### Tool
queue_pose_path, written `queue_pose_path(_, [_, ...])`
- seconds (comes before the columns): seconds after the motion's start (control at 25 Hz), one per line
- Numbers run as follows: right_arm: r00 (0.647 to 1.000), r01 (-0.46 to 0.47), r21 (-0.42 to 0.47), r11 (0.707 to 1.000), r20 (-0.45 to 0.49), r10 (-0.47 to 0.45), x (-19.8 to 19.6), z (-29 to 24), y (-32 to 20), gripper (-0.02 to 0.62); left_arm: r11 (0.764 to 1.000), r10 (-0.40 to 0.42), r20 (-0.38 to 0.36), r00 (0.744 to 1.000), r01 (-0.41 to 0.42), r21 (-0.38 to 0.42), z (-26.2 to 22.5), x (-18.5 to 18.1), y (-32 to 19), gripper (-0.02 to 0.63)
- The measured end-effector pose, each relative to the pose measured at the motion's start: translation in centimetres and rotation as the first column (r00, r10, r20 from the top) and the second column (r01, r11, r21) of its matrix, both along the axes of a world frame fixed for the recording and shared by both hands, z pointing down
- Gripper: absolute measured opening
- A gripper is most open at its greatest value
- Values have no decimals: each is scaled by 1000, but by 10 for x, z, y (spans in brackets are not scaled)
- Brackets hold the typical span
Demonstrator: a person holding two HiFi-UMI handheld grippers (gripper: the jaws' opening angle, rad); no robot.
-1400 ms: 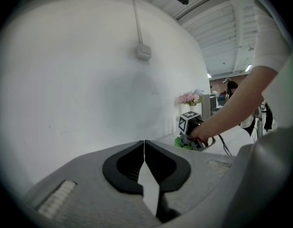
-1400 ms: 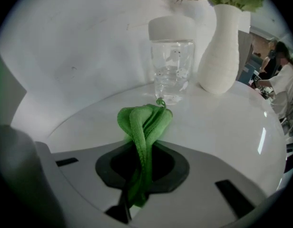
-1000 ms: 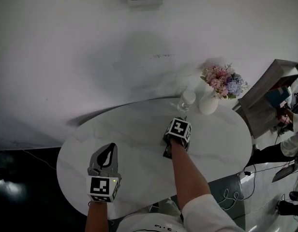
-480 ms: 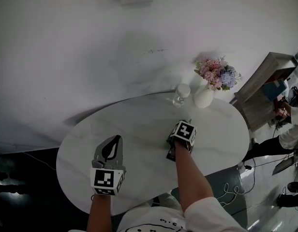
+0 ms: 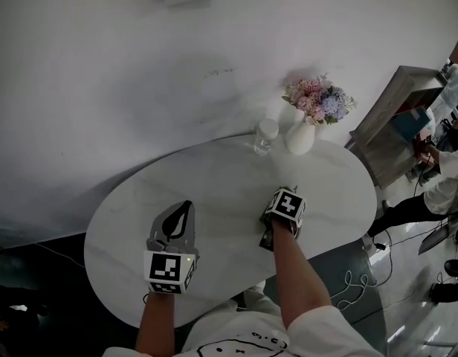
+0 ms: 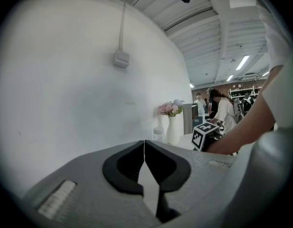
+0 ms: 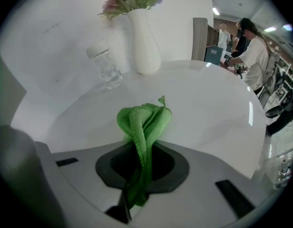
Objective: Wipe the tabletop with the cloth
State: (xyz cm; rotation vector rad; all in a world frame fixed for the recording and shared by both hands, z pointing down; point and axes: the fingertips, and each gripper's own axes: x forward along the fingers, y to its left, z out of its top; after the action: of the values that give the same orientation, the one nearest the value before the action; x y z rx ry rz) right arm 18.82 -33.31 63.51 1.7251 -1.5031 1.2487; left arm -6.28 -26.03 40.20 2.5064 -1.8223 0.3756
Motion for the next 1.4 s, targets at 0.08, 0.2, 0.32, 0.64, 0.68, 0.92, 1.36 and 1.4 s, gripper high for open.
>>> queue_pose_path(0.08, [1000, -18, 0, 1000, 2, 18, 7, 0, 6, 44, 1000, 22, 0, 1000, -22, 0, 0, 6, 0, 20])
queue_pose_path(0.2, [999, -47, -1, 999, 9, 47, 18, 0, 15, 44, 999, 50, -2, 999, -50, 1, 1, 14, 0, 20])
queue_pose_path(0.32, [998, -69, -4, 998, 7, 69, 28, 0, 27, 44, 997, 71, -7, 997, -71, 4, 0, 20, 1, 20])
queue_pose_path(0.64, [990, -141, -6, 990, 14, 141, 52, 2, 58, 43, 992, 124, -25, 992, -124, 14, 0, 36, -1, 20])
queue_pose_path(0.68, [989, -148, -8, 989, 14, 149, 55, 3, 62, 43, 992, 129, -28, 991, -129, 13, 0, 37, -1, 20])
queue_pose_path(0.92, [983, -182, -21, 983, 8, 183, 69, 3, 85, 43, 988, 157, -39, 987, -157, 16, -1, 46, 0, 20])
queue_pose_path(1.36, [968, -251, -39, 967, 7, 251, 93, 7, 130, 43, 977, 213, -67, 975, -213, 15, 4, 63, 1, 20])
queue_pose_path(1.4, [967, -254, -40, 966, -2, 254, 96, 6, 134, 43, 976, 219, -70, 973, -218, 14, 4, 64, 1, 20])
